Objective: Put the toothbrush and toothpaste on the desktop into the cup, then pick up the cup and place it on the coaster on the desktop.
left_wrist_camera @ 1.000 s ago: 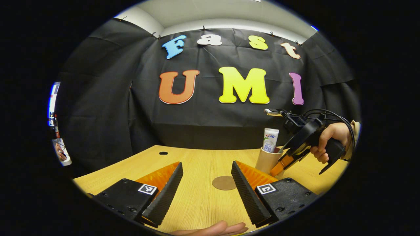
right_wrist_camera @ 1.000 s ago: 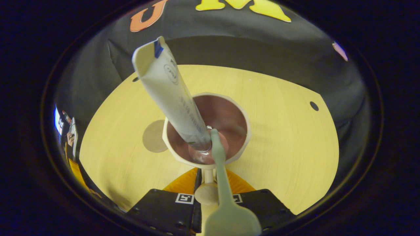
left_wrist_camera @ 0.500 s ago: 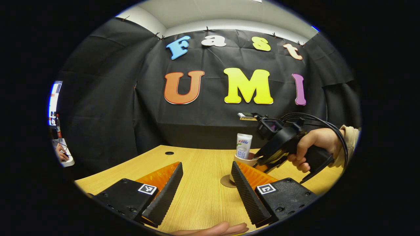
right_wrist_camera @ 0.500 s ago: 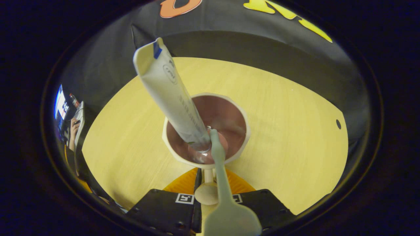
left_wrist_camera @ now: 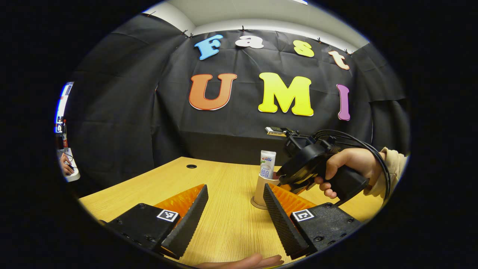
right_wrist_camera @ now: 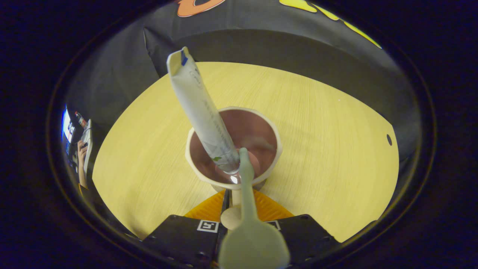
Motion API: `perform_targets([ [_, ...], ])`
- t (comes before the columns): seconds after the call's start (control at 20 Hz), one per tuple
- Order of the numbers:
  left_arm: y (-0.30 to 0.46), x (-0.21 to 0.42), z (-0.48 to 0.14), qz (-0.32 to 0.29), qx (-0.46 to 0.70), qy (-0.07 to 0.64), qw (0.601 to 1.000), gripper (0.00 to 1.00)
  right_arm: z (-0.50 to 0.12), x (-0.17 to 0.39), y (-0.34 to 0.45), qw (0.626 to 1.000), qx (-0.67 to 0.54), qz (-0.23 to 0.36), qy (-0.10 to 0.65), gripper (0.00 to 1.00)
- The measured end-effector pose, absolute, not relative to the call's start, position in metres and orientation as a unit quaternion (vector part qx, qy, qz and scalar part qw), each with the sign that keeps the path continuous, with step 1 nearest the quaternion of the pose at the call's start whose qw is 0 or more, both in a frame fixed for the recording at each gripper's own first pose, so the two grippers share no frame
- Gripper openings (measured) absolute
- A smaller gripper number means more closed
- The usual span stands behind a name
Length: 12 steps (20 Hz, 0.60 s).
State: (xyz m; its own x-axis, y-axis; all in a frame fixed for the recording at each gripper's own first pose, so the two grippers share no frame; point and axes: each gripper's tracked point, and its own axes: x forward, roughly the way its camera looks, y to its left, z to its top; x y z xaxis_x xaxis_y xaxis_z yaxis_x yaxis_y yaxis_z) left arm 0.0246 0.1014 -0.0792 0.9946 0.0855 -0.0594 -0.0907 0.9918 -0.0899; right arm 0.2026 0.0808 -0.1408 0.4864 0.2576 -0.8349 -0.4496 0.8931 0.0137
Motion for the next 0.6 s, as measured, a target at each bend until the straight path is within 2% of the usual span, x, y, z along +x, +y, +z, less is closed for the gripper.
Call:
perform_targets([
  [0.05, 0.101, 0.025, -0.079, 0.046, -0.046, 0.030, 0.997, 0.95, -0.137, 0.205, 0.080, 0.860, -0.104, 0.211, 0.454, 0.27],
  [0.15, 0.103, 0.025, -0.081, 0.049, -0.045, 0.034, 0.997, 0.95, -0.125, 0.199, 0.081, 0.868, -0.096, 0.215, 0.437, 0.46],
  [0.2, 0.102, 0.026, -0.083, 0.051, -0.041, 0.037, 0.997, 0.95, -0.118, 0.196, 0.079, 0.872, -0.095, 0.215, 0.429, 0.70],
  [0.3, 0.101, 0.028, -0.084, 0.053, -0.033, 0.040, 0.997, 0.95, -0.107, 0.190, 0.077, 0.880, -0.085, 0.218, 0.414, 0.91],
  [0.35, 0.099, 0.028, -0.084, 0.052, -0.034, 0.041, 0.997, 0.95, -0.104, 0.187, 0.075, 0.883, -0.079, 0.218, 0.408, 0.95],
  [0.6, 0.091, 0.029, -0.084, 0.054, -0.032, 0.049, 0.997, 0.95, -0.083, 0.170, 0.059, 0.903, -0.066, 0.216, 0.364, 0.96],
])
